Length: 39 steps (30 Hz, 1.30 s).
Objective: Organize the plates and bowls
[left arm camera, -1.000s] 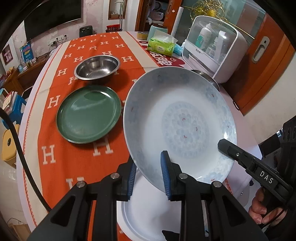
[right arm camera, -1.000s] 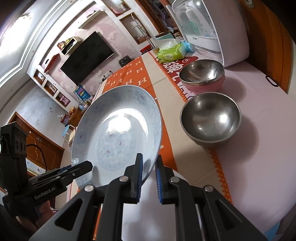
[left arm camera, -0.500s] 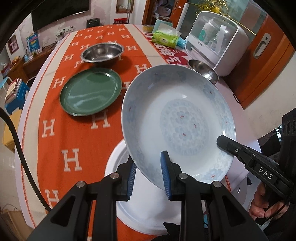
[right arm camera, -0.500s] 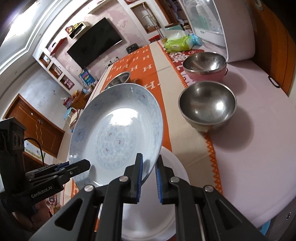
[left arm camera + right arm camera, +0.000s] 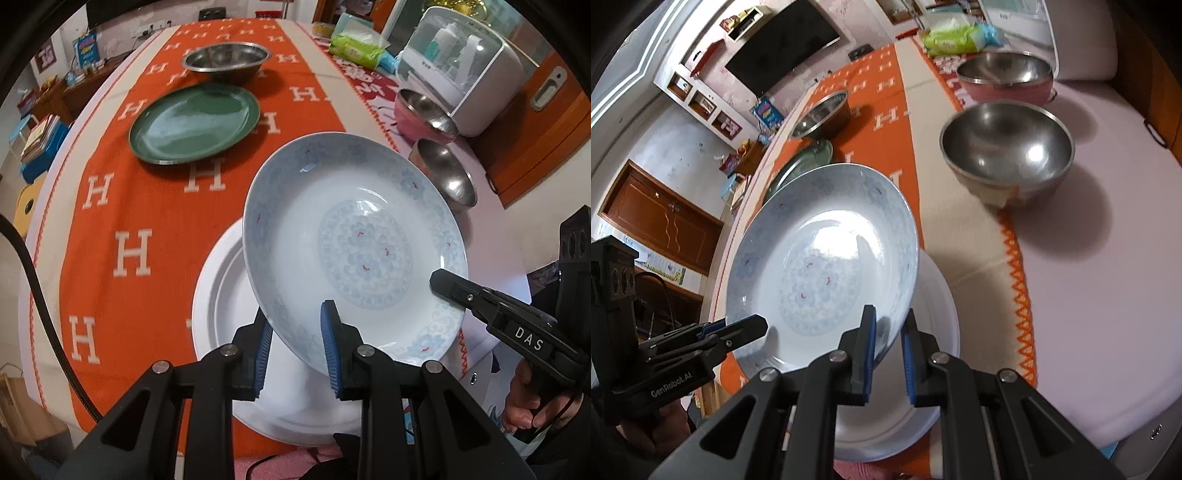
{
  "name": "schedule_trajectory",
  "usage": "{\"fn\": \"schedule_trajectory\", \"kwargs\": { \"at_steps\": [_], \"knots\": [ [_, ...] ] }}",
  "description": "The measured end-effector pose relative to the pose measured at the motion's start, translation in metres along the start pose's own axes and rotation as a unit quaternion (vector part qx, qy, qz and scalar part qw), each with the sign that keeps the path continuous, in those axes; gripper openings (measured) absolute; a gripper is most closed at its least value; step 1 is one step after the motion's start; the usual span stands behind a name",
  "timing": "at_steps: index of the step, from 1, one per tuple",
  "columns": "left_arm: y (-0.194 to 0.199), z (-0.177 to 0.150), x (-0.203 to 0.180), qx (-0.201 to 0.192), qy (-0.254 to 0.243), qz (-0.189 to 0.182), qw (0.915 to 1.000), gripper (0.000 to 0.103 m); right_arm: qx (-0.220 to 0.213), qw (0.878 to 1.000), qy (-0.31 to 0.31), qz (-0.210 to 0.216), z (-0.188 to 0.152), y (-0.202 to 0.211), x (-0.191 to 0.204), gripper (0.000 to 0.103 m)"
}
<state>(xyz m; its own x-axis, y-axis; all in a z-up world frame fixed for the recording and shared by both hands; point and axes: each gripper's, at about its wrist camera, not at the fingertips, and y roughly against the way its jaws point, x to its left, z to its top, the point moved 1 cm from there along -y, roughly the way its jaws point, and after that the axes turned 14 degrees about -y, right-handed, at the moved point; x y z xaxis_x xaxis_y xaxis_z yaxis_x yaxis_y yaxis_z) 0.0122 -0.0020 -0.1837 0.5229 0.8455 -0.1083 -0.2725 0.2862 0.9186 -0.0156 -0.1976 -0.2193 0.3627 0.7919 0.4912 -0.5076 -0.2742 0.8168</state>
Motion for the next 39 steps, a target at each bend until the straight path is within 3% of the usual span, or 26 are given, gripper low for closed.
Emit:
{"fn": "schedule_trajectory", "kwargs": {
  "at_steps": [20,39],
  "knots": [
    [-0.029,-0.032,-0.002,0.071,0.044,0.016,0.9964,0.024,0.095,0.995,0.031,-0.016,-0.012,-0.033,-0.007,0.012],
    [-0.041,-0.031,-0.004,0.112,0.031,0.019,0.9931,0.025,0.116,0.987,0.095,-0.062,-0.015,-0.044,0.012,0.014]
  ]
}}
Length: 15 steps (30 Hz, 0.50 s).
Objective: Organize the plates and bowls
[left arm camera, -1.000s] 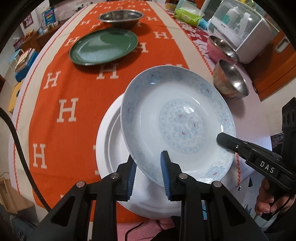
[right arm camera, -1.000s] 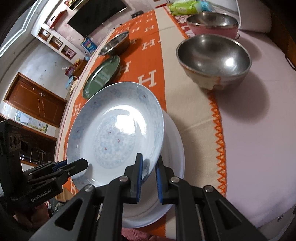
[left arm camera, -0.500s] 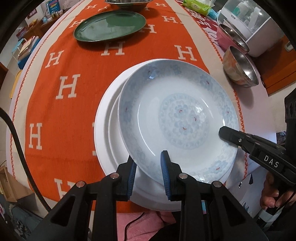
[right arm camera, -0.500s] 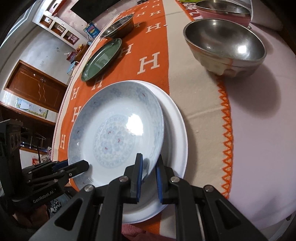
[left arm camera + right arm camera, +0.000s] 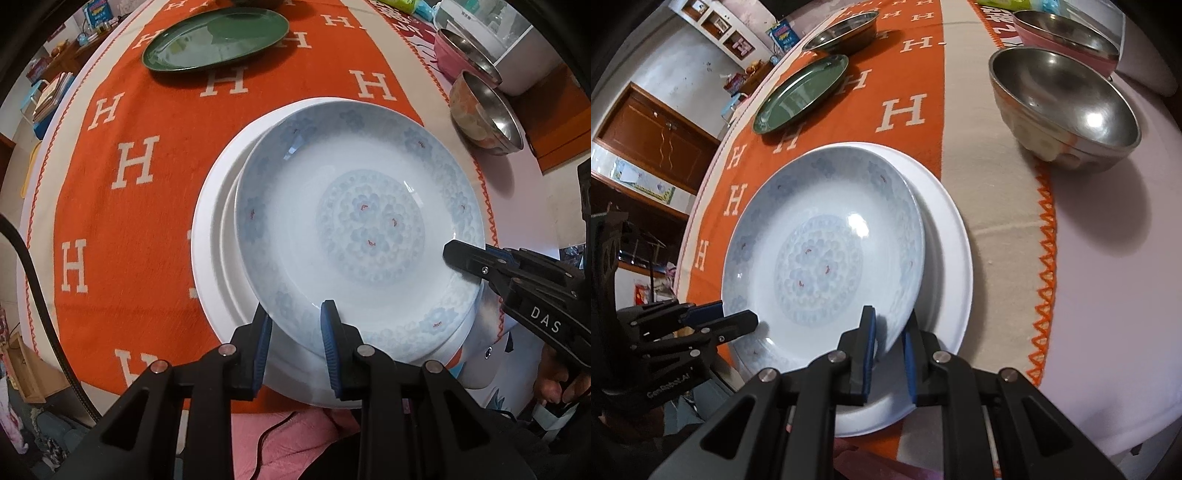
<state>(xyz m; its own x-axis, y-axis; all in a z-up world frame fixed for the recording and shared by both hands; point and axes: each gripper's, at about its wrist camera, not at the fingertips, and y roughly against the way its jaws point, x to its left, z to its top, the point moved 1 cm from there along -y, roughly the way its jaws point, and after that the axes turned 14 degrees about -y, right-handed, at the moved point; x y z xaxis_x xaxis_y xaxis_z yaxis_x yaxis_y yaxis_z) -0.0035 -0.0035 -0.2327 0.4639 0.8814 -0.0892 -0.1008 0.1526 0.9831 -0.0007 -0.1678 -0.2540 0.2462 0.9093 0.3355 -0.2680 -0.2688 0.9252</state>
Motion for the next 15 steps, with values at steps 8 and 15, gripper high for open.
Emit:
{"fn": "schedule_trajectory", "kwargs": {
  "at_steps": [8,15],
  "knots": [
    [0.006,0.003,0.002,0.007,-0.027,-0.007,0.9996,0.031,0.005,0.999,0.008,-0.036,-0.001,-0.003,0.010,0.018],
    [0.028,0.012,0.005,-0.023,-0.080,-0.023,0.9963,0.051,0.010,0.998,-0.003,-0.069,-0.002,0.000,0.018,0.026]
  ]
}}
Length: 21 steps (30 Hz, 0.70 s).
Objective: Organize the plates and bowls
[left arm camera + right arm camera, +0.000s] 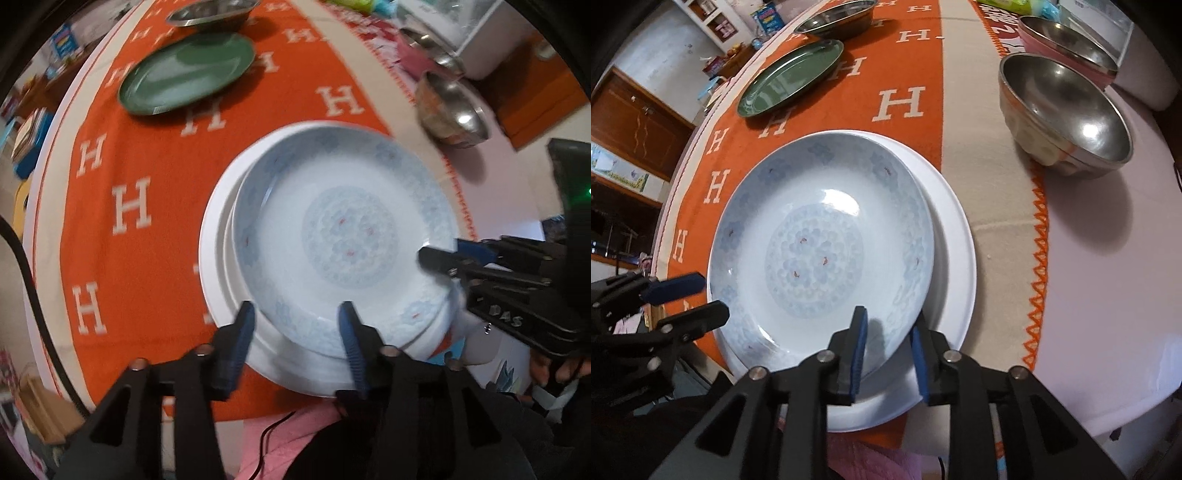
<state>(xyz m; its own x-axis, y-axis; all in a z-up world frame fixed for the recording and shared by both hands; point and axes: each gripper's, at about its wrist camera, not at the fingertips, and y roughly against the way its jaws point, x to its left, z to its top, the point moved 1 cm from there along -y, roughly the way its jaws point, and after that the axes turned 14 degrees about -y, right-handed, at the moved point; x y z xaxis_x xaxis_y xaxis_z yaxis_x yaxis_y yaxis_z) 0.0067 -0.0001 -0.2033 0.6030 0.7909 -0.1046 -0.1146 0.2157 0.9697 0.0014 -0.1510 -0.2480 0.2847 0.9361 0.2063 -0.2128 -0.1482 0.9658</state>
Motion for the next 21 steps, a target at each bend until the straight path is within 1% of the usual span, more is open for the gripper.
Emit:
{"fn": "schedule_trajectory", "kwargs": {
  "at_steps": [2,8,12,16,21],
  "knots": [
    [0.010,0.004,-0.001,-0.016,-0.024,0.002,0.9996,0.051,-0.003,1.000,-0.014,-0.002,-0.001,0.004,0.000,0.030],
    [0.032,0.005,0.007,-0.045,-0.053,0.001,0.9976,0.053,-0.025,0.997,-0.066,-0.008,-0.008,0.019,-0.002,0.031],
    [0.042,0.004,0.011,-0.060,-0.067,0.005,0.9959,0.055,-0.049,0.995,-0.092,0.000,-0.017,0.033,0.000,0.031],
    [0.053,-0.006,0.020,-0.076,-0.068,0.008,0.9948,0.056,-0.073,0.992,-0.105,0.006,-0.029,0.044,0.006,0.031],
    [0.063,-0.014,0.032,-0.094,-0.053,0.002,0.9942,0.058,-0.106,0.988,-0.113,0.016,-0.047,0.055,0.017,0.031]
  ]
}}
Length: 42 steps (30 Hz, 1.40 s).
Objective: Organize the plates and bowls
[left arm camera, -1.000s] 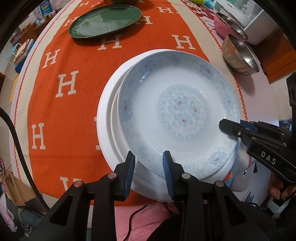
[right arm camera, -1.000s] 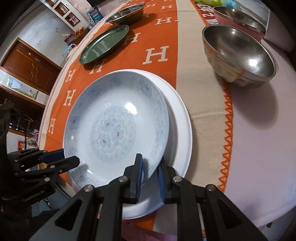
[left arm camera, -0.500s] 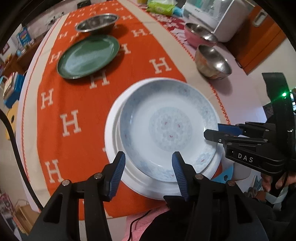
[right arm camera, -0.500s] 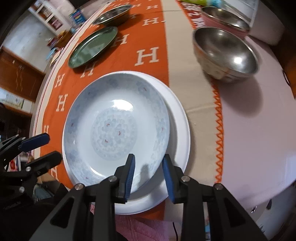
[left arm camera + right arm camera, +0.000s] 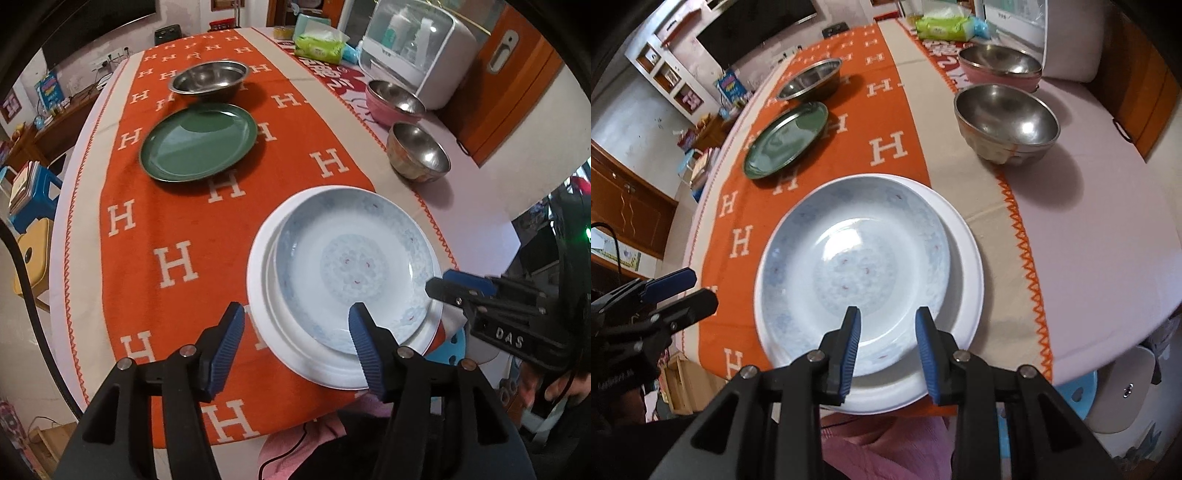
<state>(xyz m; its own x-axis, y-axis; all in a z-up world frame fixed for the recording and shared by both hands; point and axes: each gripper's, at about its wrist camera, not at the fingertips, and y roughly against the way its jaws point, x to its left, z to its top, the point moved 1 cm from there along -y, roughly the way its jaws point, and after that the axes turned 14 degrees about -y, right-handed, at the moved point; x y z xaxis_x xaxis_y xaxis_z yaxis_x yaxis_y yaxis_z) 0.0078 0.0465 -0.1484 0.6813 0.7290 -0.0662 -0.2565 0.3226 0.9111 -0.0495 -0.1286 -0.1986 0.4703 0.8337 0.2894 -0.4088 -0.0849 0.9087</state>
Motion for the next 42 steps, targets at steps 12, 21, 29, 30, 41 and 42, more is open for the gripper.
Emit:
{"fn": "schedule_trajectory", "kwargs": {
  "at_steps": [12,21,29,30,41,42],
  "knots": [
    [0.031,-0.001,0.032,-0.044,0.007,0.013,0.9989,0.073,-0.076,0.997,-0.003,0.034,-0.013,0.025,0.025,0.036],
    [0.058,0.004,0.068,-0.067,0.015,0.040,0.9969,0.084,-0.092,0.994,-0.007,0.056,0.011,0.022,0.053,0.044],
    [0.072,0.013,0.103,-0.081,0.018,0.076,0.9937,0.085,-0.135,0.989,0.010,0.062,0.040,0.026,0.084,0.051],
    [0.072,0.014,0.106,-0.082,0.019,0.081,0.9931,0.085,-0.137,0.988,0.012,0.064,0.043,0.026,0.087,0.051],
    [0.066,0.034,0.151,-0.101,0.056,0.113,0.9869,0.085,-0.150,0.984,0.041,0.082,0.093,0.016,0.124,0.051],
    [0.064,0.036,0.155,-0.101,0.063,0.112,0.9865,0.085,-0.152,0.984,0.044,0.082,0.097,0.013,0.127,0.051]
  ]
}}
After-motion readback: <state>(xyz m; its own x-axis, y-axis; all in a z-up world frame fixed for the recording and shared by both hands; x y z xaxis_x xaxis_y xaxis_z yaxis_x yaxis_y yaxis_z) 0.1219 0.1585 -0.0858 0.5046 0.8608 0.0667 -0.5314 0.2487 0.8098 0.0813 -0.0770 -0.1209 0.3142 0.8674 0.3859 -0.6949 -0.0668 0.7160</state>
